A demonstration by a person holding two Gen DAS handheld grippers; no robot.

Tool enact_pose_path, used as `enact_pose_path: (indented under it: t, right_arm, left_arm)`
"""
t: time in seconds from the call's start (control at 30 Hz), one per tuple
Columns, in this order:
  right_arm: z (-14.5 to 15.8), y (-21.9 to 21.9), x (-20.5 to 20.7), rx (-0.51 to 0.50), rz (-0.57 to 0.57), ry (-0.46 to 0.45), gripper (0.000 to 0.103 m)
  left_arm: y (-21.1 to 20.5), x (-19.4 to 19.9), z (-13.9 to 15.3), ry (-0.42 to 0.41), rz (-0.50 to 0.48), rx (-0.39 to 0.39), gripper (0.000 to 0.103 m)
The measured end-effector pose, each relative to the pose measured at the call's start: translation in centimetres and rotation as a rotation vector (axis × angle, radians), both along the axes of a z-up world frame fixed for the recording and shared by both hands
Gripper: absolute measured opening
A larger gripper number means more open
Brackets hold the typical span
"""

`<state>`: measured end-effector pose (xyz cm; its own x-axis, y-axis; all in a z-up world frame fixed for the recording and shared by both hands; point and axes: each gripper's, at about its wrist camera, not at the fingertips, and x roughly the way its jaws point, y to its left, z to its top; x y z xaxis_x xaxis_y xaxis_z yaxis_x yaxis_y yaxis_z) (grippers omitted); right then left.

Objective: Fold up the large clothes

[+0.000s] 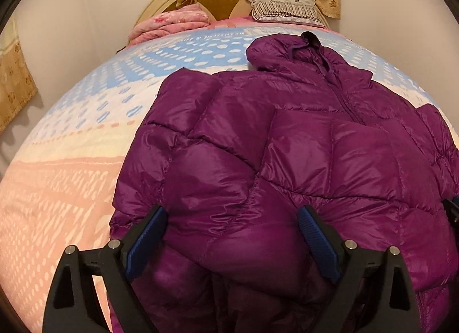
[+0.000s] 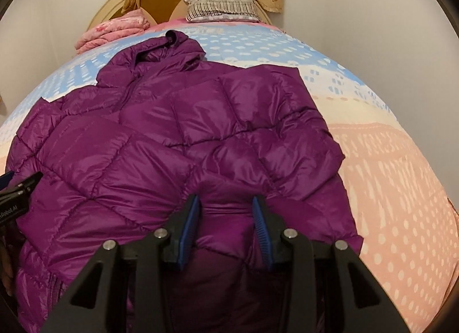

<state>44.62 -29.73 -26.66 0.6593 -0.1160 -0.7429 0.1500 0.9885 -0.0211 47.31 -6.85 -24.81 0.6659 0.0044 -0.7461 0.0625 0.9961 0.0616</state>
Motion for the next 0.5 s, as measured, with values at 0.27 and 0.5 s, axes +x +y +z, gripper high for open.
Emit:
enact_pose_path:
  t: [0.27, 0.5]
  right_arm:
    - [-0.1, 0.1, -0.1, -0.002, 0.000, 0.002, 0.041]
    - [4.2, -1.8, -1.1, 0.101, 0.028, -0.062, 0.043]
  left_arm:
    - [0.7, -0.4, 0.5, 0.004, 0.017, -0.030, 0.096]
    - [3.9, -1.8, 6.6, -0.151, 0.046, -0.061, 0.096]
